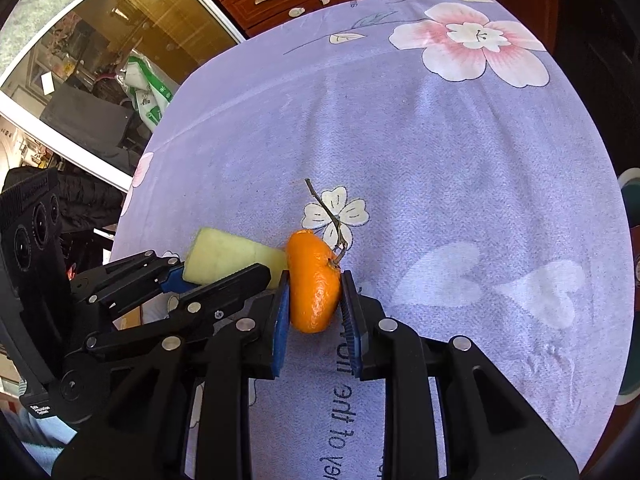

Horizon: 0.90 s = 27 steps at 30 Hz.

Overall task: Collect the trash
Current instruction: 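Grasp the pale yellow-green peel with the left tool while the right tool holds the orange peel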

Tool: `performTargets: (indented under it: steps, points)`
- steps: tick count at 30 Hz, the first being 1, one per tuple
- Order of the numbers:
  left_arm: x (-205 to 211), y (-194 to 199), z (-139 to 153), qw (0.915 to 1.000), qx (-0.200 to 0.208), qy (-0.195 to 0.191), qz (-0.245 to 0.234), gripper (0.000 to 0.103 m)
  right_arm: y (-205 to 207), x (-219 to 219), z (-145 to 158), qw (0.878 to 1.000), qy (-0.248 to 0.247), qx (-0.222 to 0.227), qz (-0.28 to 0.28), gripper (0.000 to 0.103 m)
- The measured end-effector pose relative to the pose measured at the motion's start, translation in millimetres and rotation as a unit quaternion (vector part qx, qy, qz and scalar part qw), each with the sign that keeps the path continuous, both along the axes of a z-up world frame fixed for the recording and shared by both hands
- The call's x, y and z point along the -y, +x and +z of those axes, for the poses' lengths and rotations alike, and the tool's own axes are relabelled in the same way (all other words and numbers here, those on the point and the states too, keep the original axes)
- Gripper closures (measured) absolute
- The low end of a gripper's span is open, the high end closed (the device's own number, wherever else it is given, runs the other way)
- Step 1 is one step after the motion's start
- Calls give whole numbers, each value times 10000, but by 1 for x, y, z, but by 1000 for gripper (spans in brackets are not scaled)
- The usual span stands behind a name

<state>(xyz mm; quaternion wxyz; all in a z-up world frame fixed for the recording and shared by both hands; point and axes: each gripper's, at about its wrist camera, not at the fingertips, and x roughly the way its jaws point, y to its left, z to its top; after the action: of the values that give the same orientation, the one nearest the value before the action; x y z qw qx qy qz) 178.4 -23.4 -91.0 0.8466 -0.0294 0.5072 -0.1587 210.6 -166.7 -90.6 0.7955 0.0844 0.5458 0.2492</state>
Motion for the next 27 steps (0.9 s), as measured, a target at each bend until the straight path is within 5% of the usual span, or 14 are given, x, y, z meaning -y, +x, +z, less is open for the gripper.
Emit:
performTargets:
  steps: [1, 6, 24, 27]
  points:
    - [3, -1, 2, 10000, 35, 61, -33, 90, 0, 2, 0, 10000, -1, -2, -1, 80]
    - [16, -3, 5, 9986, 82, 525, 19, 91, -1, 11, 5, 9999, -12, 7, -101, 80]
    - [40, -40, 59, 9951, 648, 734, -140, 91, -40, 69, 53, 9964, 225, 512, -635, 80]
    - [43, -47, 65, 9947, 701, 727, -169, 97, -52, 83, 61, 9949, 257, 622, -752, 80]
